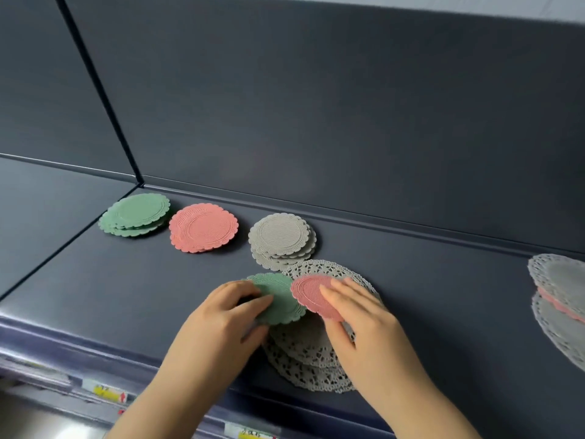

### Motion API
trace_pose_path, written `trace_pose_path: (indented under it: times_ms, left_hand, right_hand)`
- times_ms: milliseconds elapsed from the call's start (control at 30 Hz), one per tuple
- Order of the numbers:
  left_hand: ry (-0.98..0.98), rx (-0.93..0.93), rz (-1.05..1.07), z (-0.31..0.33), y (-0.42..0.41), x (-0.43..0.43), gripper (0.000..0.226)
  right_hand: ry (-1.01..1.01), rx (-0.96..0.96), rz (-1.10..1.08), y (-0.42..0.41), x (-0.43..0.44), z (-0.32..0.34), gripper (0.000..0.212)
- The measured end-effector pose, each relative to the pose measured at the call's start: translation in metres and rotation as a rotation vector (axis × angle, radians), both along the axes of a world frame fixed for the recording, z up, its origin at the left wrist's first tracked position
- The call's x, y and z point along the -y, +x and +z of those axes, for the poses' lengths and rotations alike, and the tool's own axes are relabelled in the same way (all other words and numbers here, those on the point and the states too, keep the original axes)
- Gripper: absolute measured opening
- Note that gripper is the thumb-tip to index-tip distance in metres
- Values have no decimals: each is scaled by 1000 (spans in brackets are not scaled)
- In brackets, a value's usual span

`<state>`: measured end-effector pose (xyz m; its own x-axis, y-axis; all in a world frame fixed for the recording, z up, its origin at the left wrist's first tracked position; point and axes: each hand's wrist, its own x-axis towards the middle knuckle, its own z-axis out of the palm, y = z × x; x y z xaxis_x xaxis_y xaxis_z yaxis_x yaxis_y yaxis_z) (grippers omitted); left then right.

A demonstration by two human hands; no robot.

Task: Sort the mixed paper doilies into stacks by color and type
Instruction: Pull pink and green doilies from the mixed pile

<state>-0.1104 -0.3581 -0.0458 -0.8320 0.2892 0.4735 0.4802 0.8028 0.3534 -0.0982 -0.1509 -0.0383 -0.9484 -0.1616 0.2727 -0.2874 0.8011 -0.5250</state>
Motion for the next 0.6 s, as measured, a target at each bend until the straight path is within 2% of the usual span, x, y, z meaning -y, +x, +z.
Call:
trace_pose_path:
  times_ms: [100,200,333,600]
  left_hand:
    - [-17,-65,6,13,-12,-7,22]
    - [-45,-76,4,26,-22,-5,29]
    - [-40,-129,52,25,-42,15,25]
    - [-60,-139,57,19,-86,106,26]
  right_hand:
    - [-25,5,12,-11,-8,6,41]
    - [-25,9,41,-24,-11,14,40]
    - [17,-19,78,-48,-4,25,39]
    - [134,-78,75,-107,90,32,40]
